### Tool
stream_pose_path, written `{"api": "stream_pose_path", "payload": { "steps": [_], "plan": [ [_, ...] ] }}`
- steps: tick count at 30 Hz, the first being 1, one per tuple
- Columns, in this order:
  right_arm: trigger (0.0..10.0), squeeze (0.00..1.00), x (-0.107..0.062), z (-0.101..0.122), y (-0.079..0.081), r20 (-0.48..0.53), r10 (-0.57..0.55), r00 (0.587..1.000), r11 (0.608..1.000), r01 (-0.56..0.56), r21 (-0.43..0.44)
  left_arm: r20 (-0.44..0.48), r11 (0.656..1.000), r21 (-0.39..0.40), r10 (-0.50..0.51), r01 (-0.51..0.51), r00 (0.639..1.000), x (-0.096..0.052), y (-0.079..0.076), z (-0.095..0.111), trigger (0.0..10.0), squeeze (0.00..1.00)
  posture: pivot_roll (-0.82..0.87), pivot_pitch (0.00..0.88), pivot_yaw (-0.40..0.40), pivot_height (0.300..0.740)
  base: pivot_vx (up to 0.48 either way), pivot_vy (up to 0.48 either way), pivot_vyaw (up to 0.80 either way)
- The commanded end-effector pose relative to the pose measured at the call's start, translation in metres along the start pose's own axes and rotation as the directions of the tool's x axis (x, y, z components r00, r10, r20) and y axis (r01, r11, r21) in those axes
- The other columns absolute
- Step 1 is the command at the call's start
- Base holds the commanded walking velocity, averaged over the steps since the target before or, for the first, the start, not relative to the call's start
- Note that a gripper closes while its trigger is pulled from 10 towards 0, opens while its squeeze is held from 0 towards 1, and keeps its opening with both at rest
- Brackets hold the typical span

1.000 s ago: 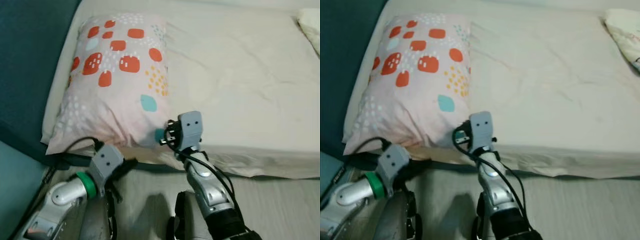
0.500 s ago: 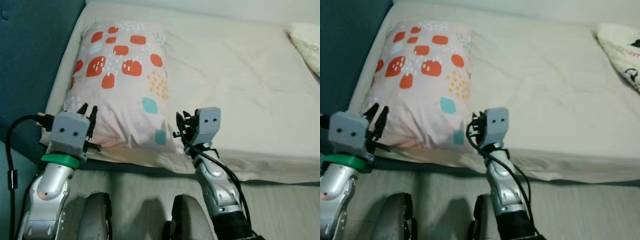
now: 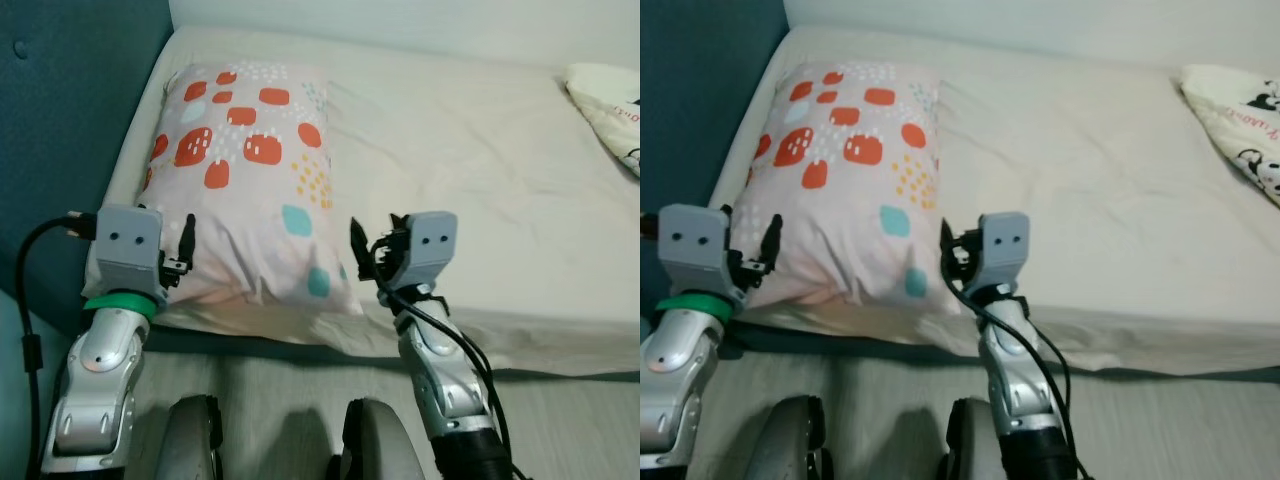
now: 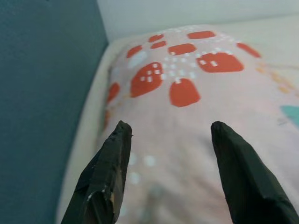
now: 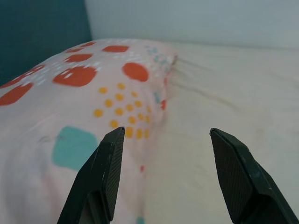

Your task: Clean up the room

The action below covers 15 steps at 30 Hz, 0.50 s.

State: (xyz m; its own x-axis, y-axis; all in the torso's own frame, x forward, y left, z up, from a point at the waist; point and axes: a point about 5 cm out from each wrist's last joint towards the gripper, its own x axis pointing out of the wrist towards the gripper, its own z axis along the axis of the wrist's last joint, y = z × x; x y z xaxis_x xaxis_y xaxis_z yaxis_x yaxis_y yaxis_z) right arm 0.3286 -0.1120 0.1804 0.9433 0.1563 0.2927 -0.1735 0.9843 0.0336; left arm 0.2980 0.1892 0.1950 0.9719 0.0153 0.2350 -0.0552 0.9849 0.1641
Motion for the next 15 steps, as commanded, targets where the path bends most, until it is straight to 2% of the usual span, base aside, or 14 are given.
{"api": "stream_pose_path", "payload": {
  "steps": [1, 4, 12, 15],
  "plan": [
    [10.0, 0.00, -0.005, -0.003, -0.004, -0.014, -0.035, 0.999, 0.999, 0.035, -0.003, -0.037, 0.998, -0.038, -0.058, 0.056, 0.998, 0.000, -0.009, -0.006, 10.0, 0.00, 0.06, 0.119, -0.020, 0.606, 0.000, 0.000, 0.00],
    [10.0, 0.00, -0.006, -0.002, -0.007, -0.008, -0.059, 0.998, 0.998, 0.060, 0.023, -0.031, 0.994, -0.066, -0.086, 0.084, 0.996, 0.004, -0.015, -0.003, 10.0, 0.00, 0.05, 0.106, -0.015, 0.615, 0.000, 0.000, 0.00],
    [10.0, 0.00, -0.006, -0.002, -0.009, -0.014, -0.066, 0.998, 0.997, 0.067, 0.025, -0.023, 0.991, -0.107, -0.082, 0.079, 0.996, 0.008, -0.020, 0.001, 10.0, 0.00, 0.04, 0.100, -0.013, 0.635, 0.000, 0.000, 0.00],
    [10.0, 0.00, -0.006, -0.004, -0.012, -0.030, -0.073, 0.997, 0.997, 0.074, 0.026, -0.052, 0.991, -0.117, -0.071, 0.065, 0.996, 0.009, -0.022, -0.003, 10.0, 0.00, 0.05, 0.096, -0.013, 0.650, 0.000, 0.000, 0.00]
  ]
}}
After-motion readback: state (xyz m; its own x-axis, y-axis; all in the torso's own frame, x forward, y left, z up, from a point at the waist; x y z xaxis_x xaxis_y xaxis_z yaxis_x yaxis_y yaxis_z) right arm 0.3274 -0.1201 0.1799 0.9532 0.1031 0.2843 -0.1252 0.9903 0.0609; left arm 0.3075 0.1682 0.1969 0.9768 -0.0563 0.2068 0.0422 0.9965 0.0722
